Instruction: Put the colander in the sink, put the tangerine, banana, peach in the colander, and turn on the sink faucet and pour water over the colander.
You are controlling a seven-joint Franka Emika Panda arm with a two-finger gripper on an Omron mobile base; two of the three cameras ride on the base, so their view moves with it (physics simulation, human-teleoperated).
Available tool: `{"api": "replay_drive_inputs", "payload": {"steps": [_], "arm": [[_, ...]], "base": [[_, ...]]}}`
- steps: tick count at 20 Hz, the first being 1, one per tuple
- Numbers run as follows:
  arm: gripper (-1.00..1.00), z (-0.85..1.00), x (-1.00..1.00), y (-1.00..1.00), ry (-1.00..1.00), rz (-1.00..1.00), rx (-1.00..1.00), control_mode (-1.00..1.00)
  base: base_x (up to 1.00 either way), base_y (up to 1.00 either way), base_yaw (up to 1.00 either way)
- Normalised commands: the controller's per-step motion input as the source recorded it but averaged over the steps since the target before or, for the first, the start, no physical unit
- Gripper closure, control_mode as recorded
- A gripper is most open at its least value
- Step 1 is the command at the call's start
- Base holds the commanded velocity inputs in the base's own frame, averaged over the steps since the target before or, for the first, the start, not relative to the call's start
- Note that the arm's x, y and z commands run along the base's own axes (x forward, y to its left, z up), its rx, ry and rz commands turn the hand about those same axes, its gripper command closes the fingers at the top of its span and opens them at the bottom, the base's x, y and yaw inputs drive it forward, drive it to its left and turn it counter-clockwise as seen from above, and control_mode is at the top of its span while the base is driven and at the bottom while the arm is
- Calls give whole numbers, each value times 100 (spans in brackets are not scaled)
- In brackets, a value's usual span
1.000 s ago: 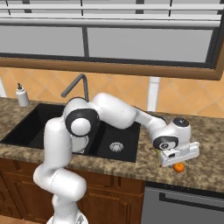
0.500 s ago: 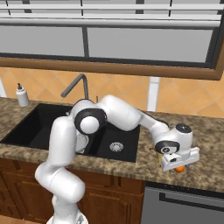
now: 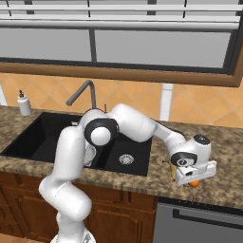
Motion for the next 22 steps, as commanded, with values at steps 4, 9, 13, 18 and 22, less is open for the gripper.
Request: {"api": "replay_drive_inputs", "payload": {"steps": [4, 9, 13, 18, 22], "arm": [[100, 8, -24, 6, -15, 1, 0, -100], [100, 88, -52, 40, -24, 14, 0, -100], [100, 99, -47, 76, -32, 26, 0, -100], [100, 79, -14, 100, -21, 14, -2, -100], [100, 86, 0, 100, -5, 10, -10, -100]], "base": [[0, 0, 0], [0, 0, 0], [0, 0, 0], [0, 0, 0], [0, 0, 0]]}}
